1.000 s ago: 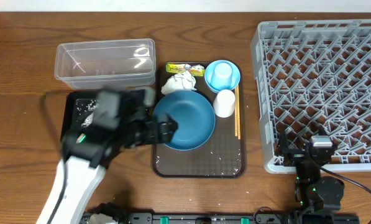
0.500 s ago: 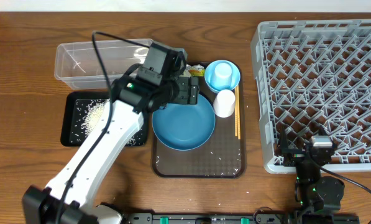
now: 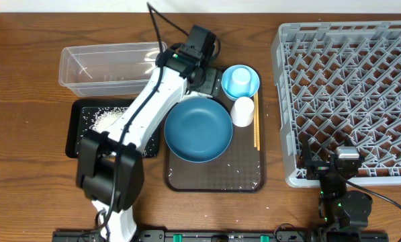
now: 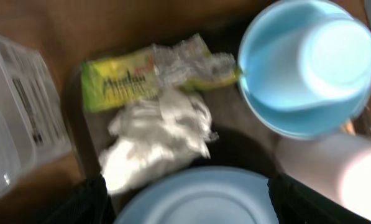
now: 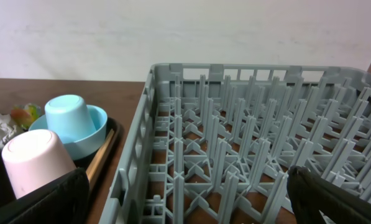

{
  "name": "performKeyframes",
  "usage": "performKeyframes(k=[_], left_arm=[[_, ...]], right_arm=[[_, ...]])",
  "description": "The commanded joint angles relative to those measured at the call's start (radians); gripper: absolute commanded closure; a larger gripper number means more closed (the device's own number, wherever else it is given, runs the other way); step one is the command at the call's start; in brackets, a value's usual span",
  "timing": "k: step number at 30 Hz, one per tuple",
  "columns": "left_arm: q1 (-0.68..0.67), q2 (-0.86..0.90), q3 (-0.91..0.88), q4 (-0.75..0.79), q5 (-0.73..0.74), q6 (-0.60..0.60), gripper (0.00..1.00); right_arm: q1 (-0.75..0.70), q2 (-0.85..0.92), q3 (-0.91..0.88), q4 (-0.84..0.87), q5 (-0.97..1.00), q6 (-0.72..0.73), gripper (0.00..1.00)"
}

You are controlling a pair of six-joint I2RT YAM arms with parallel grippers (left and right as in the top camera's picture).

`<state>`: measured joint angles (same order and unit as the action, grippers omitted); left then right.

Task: Sort waste into correct bins and load items into the dishwasher rack
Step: 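Reach the left gripper to the tissue and Pandan wrapper at tray top, then grasp the white tissue with the left gripper, drop it in clear container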

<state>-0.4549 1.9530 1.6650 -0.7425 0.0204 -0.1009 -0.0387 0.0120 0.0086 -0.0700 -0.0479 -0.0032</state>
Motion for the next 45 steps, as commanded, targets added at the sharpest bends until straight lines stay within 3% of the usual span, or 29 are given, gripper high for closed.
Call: performKeyframes(k=[1, 23, 28, 36, 42, 45], left_arm=[[0.019, 0.044, 0.029, 0.022, -0.066, 0.018, 0.14], [0.033, 0.188, 0.023, -0.020, 0.002, -0.051, 0.19], [0.033, 0.214, 0.023, -0.031, 0.002, -0.061, 0.39], [0.033, 0.181, 0.019, -0.047, -0.010, -0.061, 0.78], [0.033, 0.084, 0.019, -0.088, -0.009, -0.089, 0.94], [0.033, 0.042, 0.020, -0.118, -0.009, -0.104, 0.94]], right_arm=[[0.000, -0.005, -0.003, -0.002, 0.006, 0.018, 0.01], [0.000, -0.005, -0.003, -0.002, 0.006, 0.018, 0.01], [0.000, -0.005, -0.003, -0.002, 0.006, 0.018, 0.01], [0.000, -0.005, -0.003, -0.002, 0.006, 0.018, 0.01], [0.000, -0.005, -0.003, -0.002, 0.006, 0.018, 0.01], [0.000, -0.005, -0.003, -0.002, 0.006, 0.018, 0.01]])
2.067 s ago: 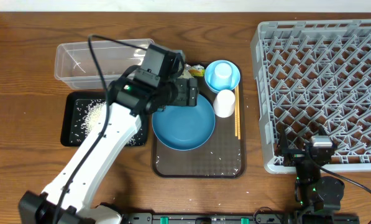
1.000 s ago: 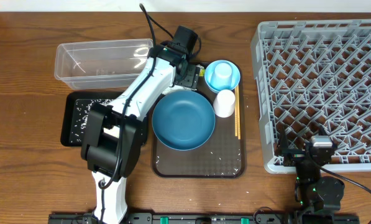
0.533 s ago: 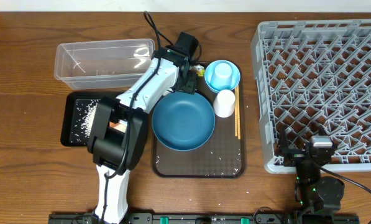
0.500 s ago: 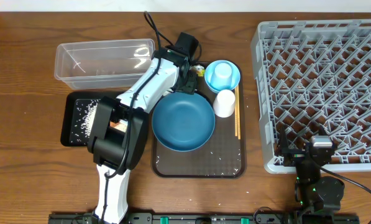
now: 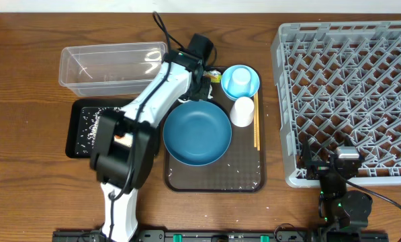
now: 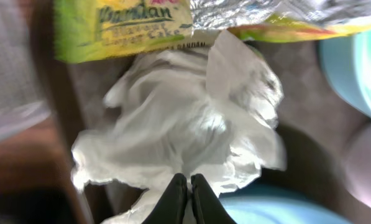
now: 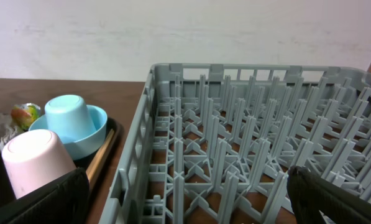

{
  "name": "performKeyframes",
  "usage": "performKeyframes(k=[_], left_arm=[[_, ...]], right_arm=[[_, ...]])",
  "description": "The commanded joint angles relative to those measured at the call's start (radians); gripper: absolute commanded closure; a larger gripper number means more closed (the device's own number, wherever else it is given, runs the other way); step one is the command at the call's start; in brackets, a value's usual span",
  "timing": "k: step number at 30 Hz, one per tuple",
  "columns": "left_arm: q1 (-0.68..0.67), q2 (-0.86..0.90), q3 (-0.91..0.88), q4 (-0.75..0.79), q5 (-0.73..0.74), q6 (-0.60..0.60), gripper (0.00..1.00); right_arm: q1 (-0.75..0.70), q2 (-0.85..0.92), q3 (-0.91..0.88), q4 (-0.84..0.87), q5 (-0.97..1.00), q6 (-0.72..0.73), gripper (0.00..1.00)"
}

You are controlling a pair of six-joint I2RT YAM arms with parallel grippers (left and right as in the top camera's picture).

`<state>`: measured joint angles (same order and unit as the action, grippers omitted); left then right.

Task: Sort waste into correct bins and load items into the dishwasher rack
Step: 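Grasp the white tissue with the left gripper, drop it in clear container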

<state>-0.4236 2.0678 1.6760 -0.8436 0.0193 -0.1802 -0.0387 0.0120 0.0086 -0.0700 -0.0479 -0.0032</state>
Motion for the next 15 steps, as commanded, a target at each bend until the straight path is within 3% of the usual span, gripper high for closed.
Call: performKeyframes(k=[1, 15], left_arm=[[0.002, -0.086, 0.008, -0.028, -0.008, -0.025, 0.94], [0.003, -0.249, 0.008, -0.023, -0.043, -0.065, 0.94]], right_arm=[[0.000, -0.005, -0.003, -0.002, 0.006, 0.018, 0.01], [0.000, -0.005, -0.003, -0.002, 0.006, 0.017, 0.01]])
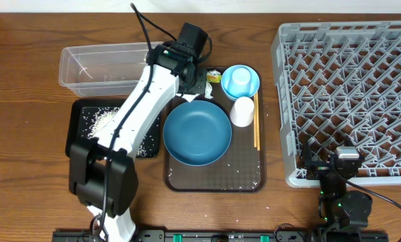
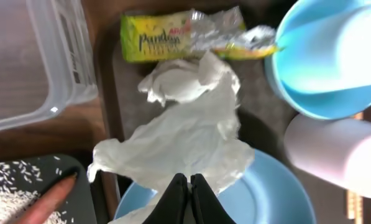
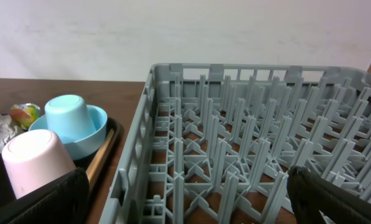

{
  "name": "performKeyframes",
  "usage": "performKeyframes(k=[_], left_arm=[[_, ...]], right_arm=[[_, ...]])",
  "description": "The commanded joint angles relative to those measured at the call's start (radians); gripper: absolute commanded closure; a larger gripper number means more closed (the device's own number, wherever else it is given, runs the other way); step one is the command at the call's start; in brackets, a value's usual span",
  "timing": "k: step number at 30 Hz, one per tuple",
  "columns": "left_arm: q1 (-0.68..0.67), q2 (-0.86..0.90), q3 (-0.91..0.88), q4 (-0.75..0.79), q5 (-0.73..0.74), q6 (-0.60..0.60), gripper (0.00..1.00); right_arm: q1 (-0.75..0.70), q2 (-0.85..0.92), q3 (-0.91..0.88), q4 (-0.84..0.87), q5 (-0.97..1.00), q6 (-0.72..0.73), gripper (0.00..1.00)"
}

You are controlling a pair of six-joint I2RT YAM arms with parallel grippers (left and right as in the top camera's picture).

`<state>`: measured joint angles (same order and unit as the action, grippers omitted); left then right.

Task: Sort waste into correct bins and load items into the dishwasher rack
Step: 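Grasp the white tissue with the left gripper, drop it in clear container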

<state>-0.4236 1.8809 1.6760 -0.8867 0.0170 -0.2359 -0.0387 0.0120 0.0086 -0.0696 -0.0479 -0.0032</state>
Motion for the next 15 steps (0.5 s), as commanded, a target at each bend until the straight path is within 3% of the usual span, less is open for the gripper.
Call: performKeyframes(k=[1, 9, 15], left_arm=[[0.005, -0.076, 0.008, 0.040, -0.065, -0.010, 0.94], [0.092, -0.120, 0.008, 0.217, -0.288, -0.040, 0.94], [0.207, -0.055, 0.008, 0.242, -0.291, -0.058, 0.93]], right_arm=[[0.000, -0.005, -0.003, -0.002, 0.006, 0.018, 0.01], [0.000, -0.005, -0.003, -0.002, 0.006, 0.018, 0.01], [0.000, -0.005, -0.003, -0.002, 0.006, 0.018, 0.01]])
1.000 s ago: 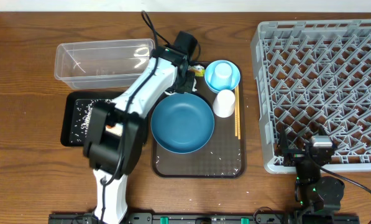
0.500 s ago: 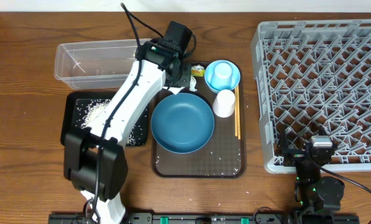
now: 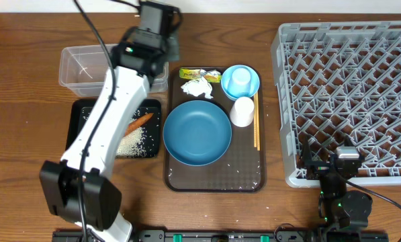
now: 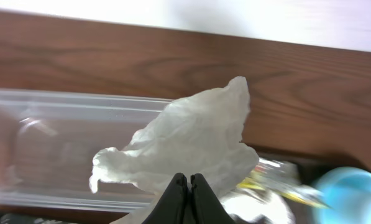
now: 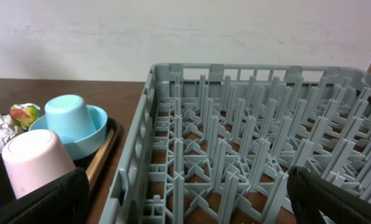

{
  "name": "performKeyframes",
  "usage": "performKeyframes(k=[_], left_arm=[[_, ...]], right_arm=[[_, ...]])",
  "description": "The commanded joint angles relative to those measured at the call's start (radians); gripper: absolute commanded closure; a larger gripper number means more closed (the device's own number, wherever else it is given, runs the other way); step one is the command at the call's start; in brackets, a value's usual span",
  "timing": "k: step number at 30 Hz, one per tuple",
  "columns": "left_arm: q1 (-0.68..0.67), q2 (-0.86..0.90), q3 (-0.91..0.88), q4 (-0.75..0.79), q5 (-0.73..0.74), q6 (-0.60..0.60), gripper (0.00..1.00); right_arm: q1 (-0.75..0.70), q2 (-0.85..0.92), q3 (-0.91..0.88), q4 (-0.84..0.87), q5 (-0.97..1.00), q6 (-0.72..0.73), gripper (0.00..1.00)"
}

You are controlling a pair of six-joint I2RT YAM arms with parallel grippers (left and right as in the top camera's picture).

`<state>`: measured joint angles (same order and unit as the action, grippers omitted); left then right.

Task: Sort waste into correct bins and load items into the dishwasher rack

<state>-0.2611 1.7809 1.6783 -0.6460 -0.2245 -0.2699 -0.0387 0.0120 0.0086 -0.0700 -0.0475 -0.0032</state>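
Observation:
A white tissue hangs from my left gripper, which is shut on it above the right end of the clear plastic bin. A second crumpled white wad and a green snack wrapper lie at the back left of the brown tray. Also on the tray are a blue plate, a blue cup in a blue bowl, a pale pink cup and chopsticks. My right gripper is open beside the grey dishwasher rack, holding nothing.
A black tray with scattered rice and a carrot piece sits in front of the clear bin. The rack fills the table's right side. The left arm stretches over the black tray.
My left gripper, still shut on the tissue, has moved from above the brown tray's back left corner to the clear bin's right end. The right arm has not moved.
My left gripper was open above the tissue and wrapper on the brown tray. Then it was shut on the tissue down at the tray. Then it held the tissue lifted off the tray, and now holds it at the clear bin.

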Motion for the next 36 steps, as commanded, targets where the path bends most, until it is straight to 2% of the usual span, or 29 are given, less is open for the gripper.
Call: performKeyframes(k=[1, 3, 4, 6, 7, 9, 13, 16, 23, 27, 32, 36], left_arm=[[0.059, 0.055, 0.006, 0.004, -0.050, -0.024, 0.93], [0.087, 0.075, 0.006, 0.005, -0.049, -0.024, 0.84], [0.097, 0.081, 0.006, 0.005, -0.049, -0.024, 0.73], [0.115, 0.091, 0.006, 0.004, -0.049, -0.024, 0.45], [0.120, 0.092, 0.006, 0.004, -0.049, -0.024, 0.38], [0.123, 0.089, 0.006, 0.003, -0.049, -0.024, 0.30], [0.111, 0.051, 0.006, -0.027, -0.035, -0.024, 0.27], [0.089, 0.002, 0.006, -0.053, 0.043, -0.024, 0.27], [0.010, -0.053, 0.005, -0.109, 0.390, -0.024, 0.27], [-0.060, -0.016, -0.020, -0.119, 0.408, -0.008, 0.27], [-0.114, 0.074, -0.024, -0.123, 0.407, 0.109, 0.27], [-0.118, 0.135, -0.024, -0.123, 0.407, 0.113, 0.28]], right_arm=[[0.000, -0.005, -0.003, -0.002, 0.006, 0.018, 0.01], [0.000, -0.005, -0.003, -0.002, 0.006, 0.018, 0.01], [0.000, -0.005, -0.003, -0.002, 0.006, 0.017, 0.01], [0.000, -0.005, -0.003, -0.002, 0.006, 0.018, 0.01], [0.000, -0.005, -0.003, -0.002, 0.006, 0.018, 0.01], [0.000, -0.005, -0.003, -0.002, 0.006, 0.018, 0.01], [0.000, -0.005, -0.003, -0.002, 0.006, 0.018, 0.01], [0.000, -0.005, -0.003, -0.002, 0.006, 0.018, 0.01], [0.000, -0.005, -0.003, -0.002, 0.006, 0.018, 0.01], [0.000, -0.005, -0.003, -0.002, 0.006, 0.018, 0.01], [0.000, -0.005, -0.003, -0.002, 0.006, 0.018, 0.01], [0.000, -0.005, -0.003, -0.002, 0.006, 0.018, 0.01]])
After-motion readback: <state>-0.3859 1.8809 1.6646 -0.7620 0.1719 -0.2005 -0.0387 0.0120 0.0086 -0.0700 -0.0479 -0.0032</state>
